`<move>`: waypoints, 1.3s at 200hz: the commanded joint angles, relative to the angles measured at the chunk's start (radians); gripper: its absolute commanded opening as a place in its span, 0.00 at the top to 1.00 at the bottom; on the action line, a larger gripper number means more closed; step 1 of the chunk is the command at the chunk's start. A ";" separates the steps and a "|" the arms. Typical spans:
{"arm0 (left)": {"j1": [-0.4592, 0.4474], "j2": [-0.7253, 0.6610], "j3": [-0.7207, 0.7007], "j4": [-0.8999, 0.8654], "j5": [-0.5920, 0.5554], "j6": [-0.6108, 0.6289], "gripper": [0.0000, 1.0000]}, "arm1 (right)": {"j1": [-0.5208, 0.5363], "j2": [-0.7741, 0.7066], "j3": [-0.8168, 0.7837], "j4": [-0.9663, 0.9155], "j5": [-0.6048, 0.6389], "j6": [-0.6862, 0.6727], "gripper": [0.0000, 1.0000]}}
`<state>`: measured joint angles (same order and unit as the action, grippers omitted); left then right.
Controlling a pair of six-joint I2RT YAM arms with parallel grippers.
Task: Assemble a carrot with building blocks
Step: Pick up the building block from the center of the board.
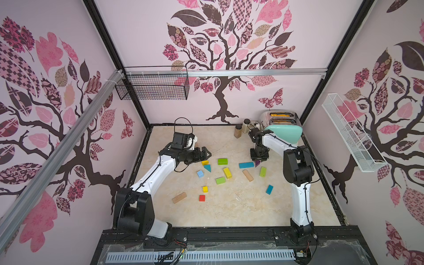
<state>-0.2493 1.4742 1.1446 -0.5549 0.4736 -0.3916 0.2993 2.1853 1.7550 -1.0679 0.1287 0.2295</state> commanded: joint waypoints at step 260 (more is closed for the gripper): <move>-0.002 0.028 0.015 0.035 0.017 0.007 0.02 | -0.006 -0.076 -0.064 0.029 -0.048 0.091 0.81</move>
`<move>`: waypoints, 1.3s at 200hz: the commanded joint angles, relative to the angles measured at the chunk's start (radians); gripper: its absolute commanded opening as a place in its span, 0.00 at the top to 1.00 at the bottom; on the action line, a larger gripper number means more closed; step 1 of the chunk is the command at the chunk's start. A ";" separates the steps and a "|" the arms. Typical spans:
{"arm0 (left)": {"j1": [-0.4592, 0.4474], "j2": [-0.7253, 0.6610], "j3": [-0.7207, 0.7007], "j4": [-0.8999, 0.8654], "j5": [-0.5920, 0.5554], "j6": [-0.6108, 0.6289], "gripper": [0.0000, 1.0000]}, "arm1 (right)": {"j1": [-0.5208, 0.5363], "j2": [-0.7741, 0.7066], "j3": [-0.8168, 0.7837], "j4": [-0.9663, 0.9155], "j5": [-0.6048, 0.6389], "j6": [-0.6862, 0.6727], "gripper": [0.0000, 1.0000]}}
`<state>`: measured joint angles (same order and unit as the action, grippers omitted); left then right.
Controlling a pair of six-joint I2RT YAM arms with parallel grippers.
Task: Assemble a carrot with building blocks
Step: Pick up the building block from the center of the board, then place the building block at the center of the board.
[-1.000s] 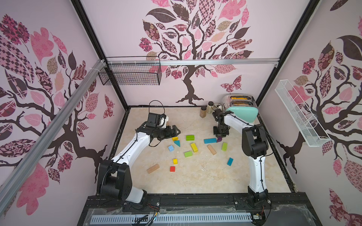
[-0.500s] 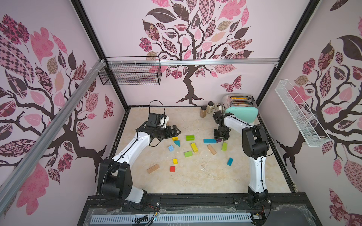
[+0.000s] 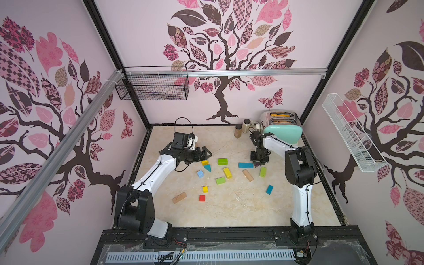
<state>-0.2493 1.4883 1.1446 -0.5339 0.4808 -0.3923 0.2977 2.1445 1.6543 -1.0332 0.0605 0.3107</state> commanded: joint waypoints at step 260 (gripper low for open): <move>-0.027 0.144 0.117 -0.189 -0.202 0.034 0.02 | -0.007 0.111 0.214 0.048 -0.033 0.315 0.51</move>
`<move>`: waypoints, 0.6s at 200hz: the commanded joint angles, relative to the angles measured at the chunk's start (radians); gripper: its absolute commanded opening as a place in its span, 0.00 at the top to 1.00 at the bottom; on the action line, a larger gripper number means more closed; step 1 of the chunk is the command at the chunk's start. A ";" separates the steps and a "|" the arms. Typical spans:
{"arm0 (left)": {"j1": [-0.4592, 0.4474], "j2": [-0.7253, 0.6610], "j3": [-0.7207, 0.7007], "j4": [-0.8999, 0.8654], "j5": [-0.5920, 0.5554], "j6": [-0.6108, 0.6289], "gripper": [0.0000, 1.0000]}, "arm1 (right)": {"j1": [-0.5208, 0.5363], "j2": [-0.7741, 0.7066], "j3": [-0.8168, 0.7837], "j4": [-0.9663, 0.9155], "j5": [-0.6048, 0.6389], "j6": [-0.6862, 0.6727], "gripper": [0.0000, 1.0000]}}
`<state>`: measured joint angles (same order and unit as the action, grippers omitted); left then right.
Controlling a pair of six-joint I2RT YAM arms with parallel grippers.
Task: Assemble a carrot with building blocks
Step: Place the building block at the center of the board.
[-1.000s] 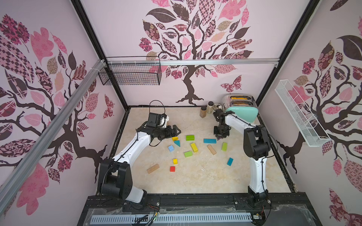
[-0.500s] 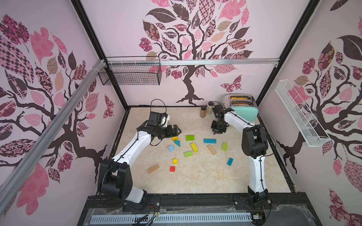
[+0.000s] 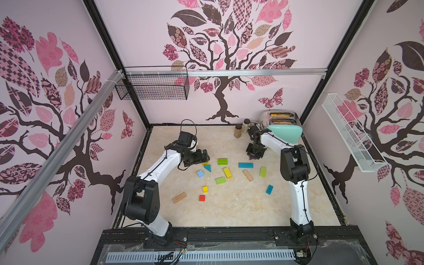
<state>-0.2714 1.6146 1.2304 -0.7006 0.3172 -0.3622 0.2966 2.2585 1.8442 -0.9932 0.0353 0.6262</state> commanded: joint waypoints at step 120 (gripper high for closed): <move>-0.014 0.313 0.210 -0.048 -0.154 -0.117 0.18 | 0.049 -0.266 -0.036 -0.062 0.090 -0.198 0.17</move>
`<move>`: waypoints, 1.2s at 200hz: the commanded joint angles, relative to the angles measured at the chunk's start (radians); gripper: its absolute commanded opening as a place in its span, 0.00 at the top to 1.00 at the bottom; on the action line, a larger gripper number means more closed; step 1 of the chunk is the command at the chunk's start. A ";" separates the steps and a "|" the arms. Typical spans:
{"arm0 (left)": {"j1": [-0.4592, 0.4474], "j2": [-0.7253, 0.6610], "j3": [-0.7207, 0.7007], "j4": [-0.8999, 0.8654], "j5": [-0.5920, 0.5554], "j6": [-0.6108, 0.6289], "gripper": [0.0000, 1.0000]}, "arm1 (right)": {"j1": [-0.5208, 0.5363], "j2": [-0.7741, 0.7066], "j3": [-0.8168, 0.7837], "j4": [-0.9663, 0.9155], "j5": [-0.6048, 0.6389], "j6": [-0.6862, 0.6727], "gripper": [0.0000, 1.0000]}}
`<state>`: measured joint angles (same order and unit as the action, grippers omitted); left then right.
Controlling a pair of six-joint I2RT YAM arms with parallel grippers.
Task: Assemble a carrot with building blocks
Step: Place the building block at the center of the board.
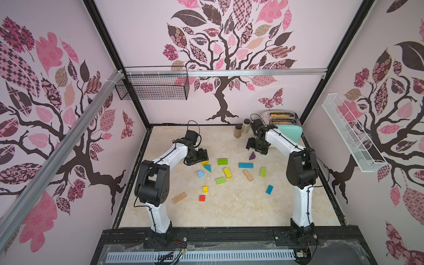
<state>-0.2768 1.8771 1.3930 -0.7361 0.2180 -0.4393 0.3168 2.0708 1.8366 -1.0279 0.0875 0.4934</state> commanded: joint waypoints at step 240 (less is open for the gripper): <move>-0.082 0.246 0.175 -0.121 -0.210 -0.389 0.31 | 0.067 -0.167 -0.123 0.031 -0.067 -0.154 0.16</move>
<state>-0.3538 2.1250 1.5909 -0.8394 0.0338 -0.8032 0.3813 1.9377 1.7214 -1.0046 0.0322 0.3508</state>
